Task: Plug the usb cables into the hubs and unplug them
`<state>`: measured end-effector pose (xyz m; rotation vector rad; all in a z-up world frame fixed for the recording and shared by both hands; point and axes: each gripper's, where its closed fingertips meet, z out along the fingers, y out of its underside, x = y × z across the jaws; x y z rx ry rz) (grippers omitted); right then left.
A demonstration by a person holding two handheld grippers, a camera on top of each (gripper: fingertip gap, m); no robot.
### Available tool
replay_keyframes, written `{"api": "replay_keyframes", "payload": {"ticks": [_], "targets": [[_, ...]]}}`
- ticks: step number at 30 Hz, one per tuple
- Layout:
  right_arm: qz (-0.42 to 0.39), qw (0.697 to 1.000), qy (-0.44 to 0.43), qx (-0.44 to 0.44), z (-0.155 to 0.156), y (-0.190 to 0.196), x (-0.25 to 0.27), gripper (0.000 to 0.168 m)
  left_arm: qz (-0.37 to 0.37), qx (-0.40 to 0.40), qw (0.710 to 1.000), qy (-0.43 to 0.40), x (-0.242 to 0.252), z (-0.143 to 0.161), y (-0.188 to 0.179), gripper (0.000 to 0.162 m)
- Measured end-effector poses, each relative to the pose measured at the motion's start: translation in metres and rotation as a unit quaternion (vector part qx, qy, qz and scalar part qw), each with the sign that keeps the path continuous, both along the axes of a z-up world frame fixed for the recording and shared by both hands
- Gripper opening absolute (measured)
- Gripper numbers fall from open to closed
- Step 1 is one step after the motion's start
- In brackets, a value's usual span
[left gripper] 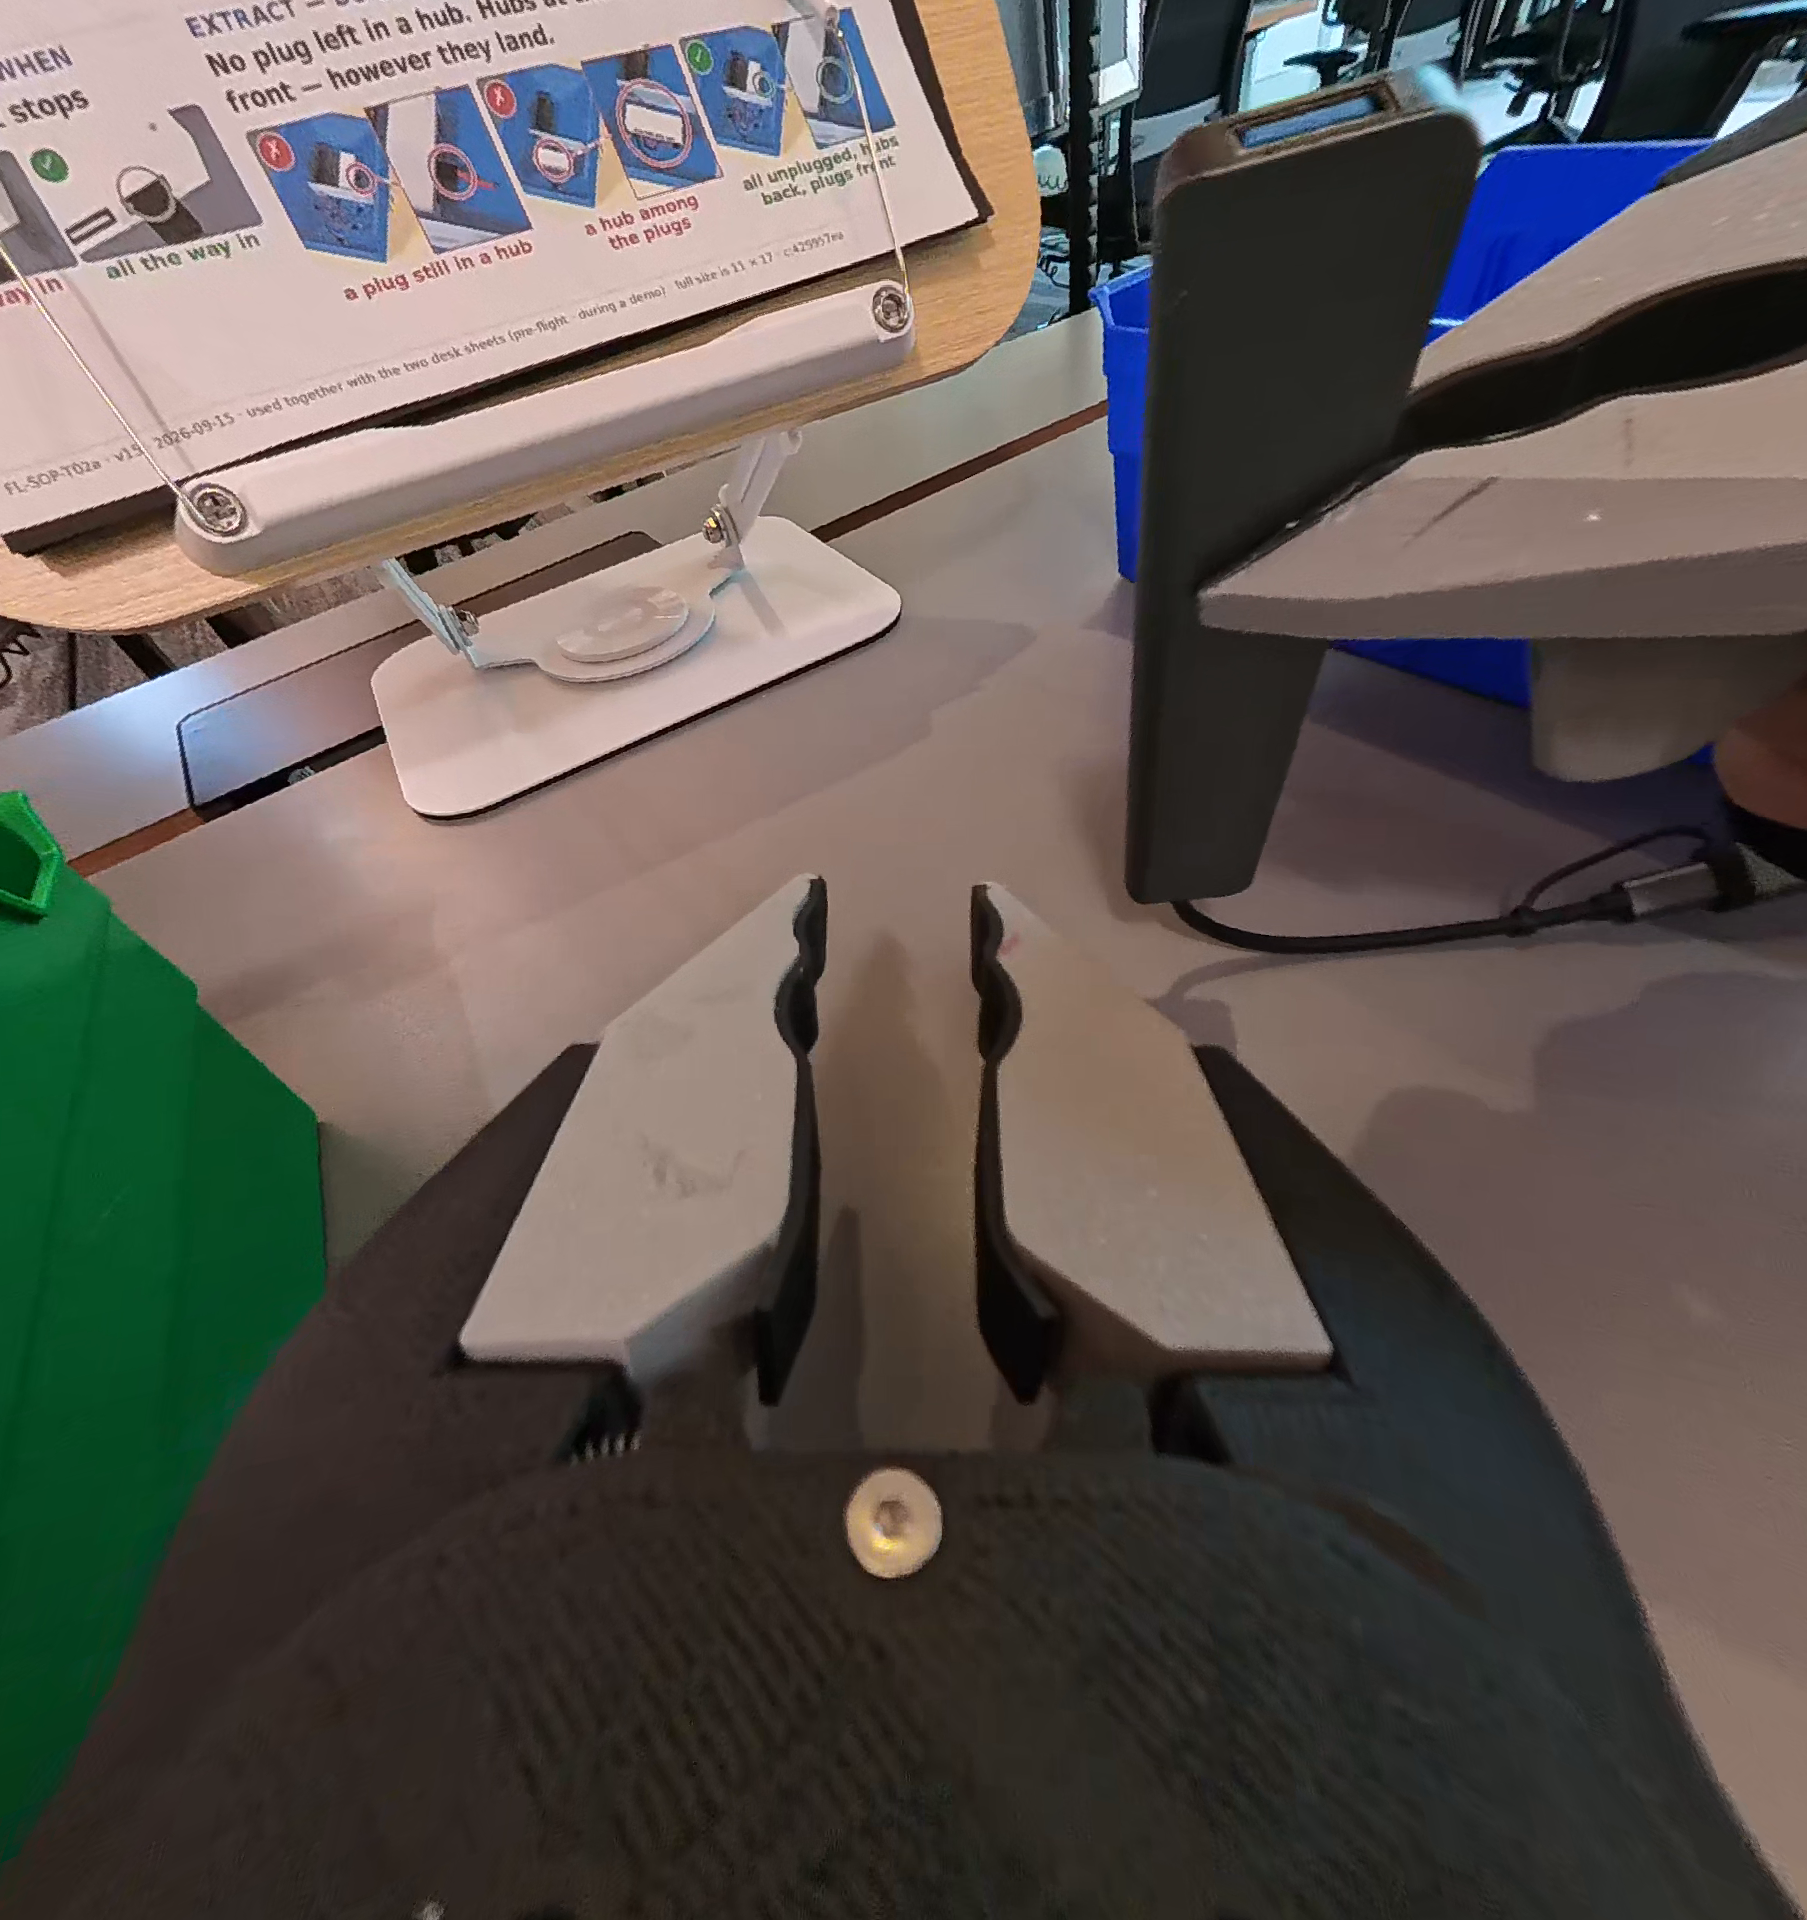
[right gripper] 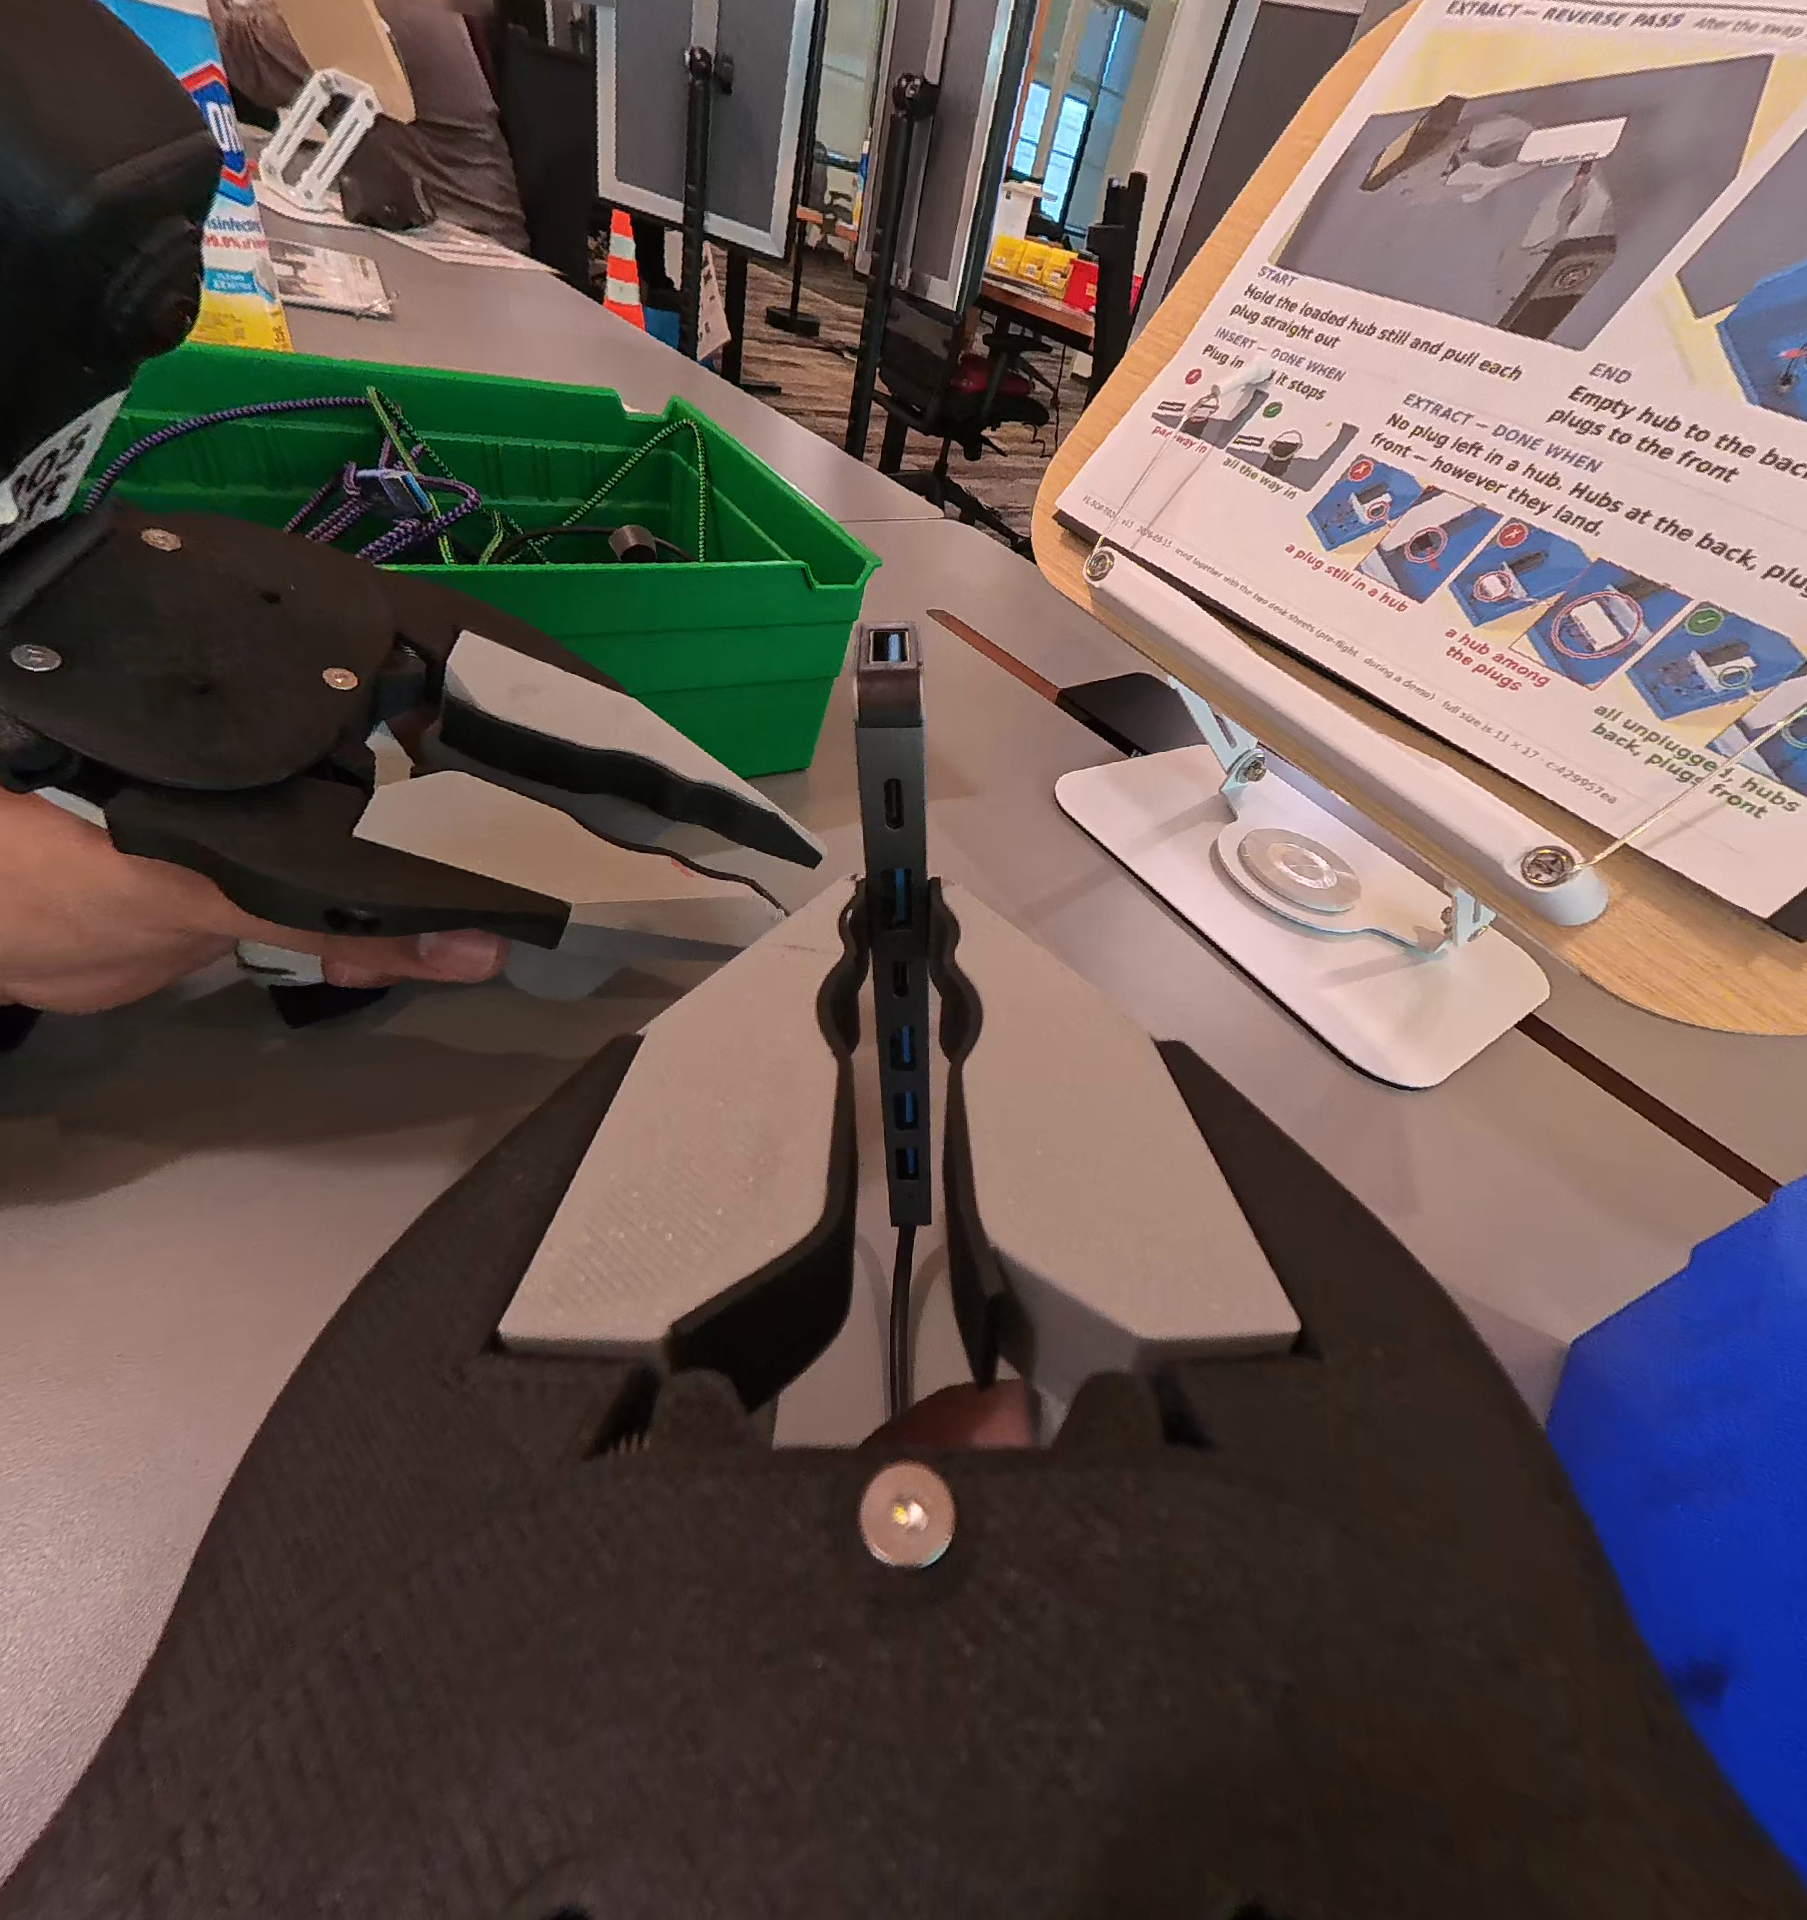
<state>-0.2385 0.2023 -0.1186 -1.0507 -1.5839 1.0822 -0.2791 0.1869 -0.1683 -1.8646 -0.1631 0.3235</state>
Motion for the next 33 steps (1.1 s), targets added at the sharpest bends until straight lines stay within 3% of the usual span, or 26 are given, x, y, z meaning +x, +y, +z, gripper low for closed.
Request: {"api": "replay_keyframes", "payload": {"ticks": [19, 33], "targets": [[-0.002, 1.0, 0.003, -0.001, 0.002, 0.0, 0.001, 0.007, 0.011, 0.035, 0.999, 0.006, 0.002, 0.014, -0.007, 0.023], [-0.001, 1.0, 0.009, -0.003, 0.005, 0.0, 0.002, 0.007, 0.007, 0.033, 0.999, -0.008, 0.005, 0.008, -0.008, 0.024]]}}
